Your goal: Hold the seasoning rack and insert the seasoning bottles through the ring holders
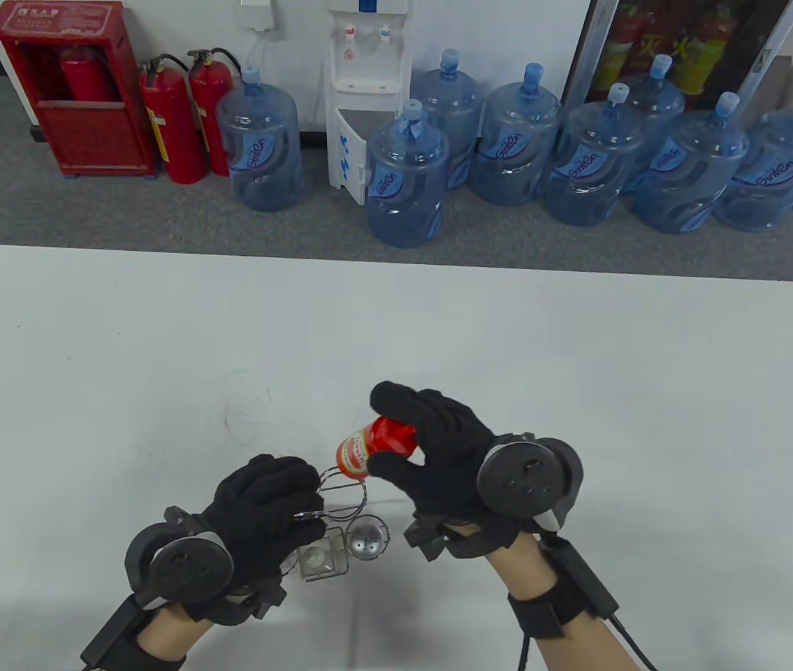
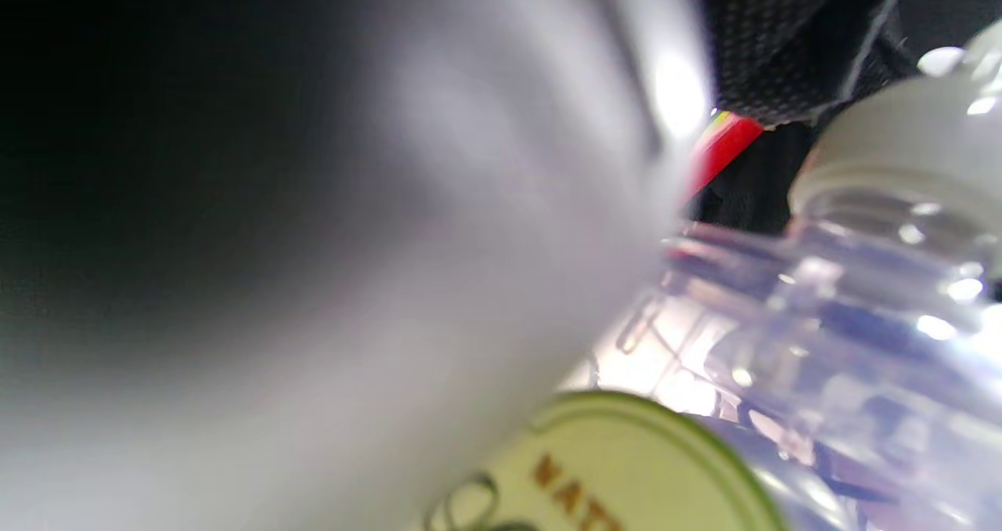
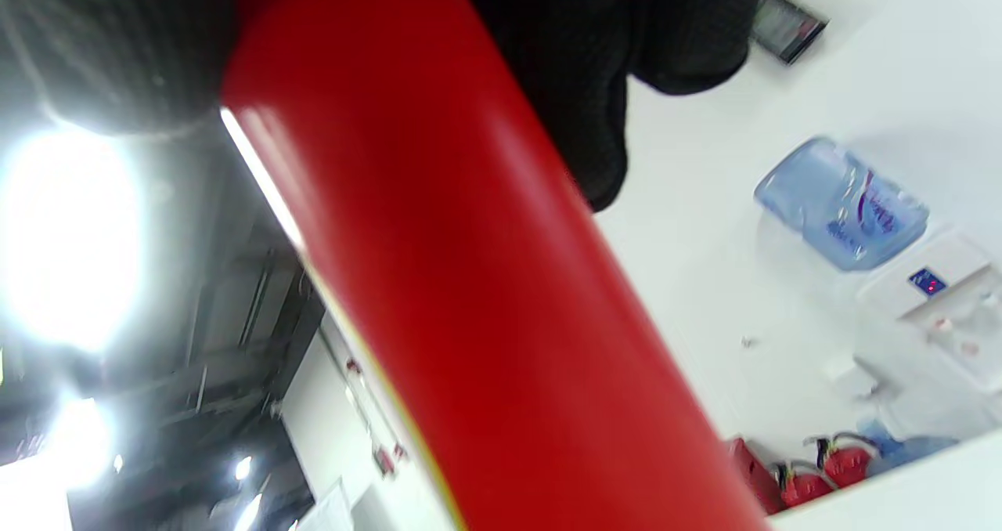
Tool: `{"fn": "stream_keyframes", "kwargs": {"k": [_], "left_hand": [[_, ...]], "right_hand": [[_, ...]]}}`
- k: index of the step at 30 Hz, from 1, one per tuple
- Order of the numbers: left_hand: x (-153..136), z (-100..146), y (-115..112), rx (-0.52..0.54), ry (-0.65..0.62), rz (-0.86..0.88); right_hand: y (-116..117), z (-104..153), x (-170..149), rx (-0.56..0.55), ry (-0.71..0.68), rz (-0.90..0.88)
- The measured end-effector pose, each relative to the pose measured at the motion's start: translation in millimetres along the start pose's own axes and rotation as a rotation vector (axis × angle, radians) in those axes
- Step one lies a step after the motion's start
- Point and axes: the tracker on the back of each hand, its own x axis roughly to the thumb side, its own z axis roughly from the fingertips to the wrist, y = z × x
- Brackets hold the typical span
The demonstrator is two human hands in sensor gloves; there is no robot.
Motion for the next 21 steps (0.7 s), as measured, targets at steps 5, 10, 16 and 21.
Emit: {"fn": "stream_keyframes", "kwargs": {"k": [5,10,16,21], "left_hand": [[3.1,0.9,1.5,0.014,-0.012,-0.001],[4.2,1.2,3.6,0.021,-0.017,0.008],[5.5,2.0,0.8,0.005,-0.027,0.000],[5.1,2.2,-0.7,0.001,-0.029,0.000]], "right_hand": [[30.6,-0.1,2.2,0.110,-0.060,0.129],[53.6,1.0,-12.3,0.233,-0.022,0.117],[70.2,10.3,-32.3,0.378,0.027,0.086],[66.3,19.1,-39.7,0.412,0.029,0.095]]}}
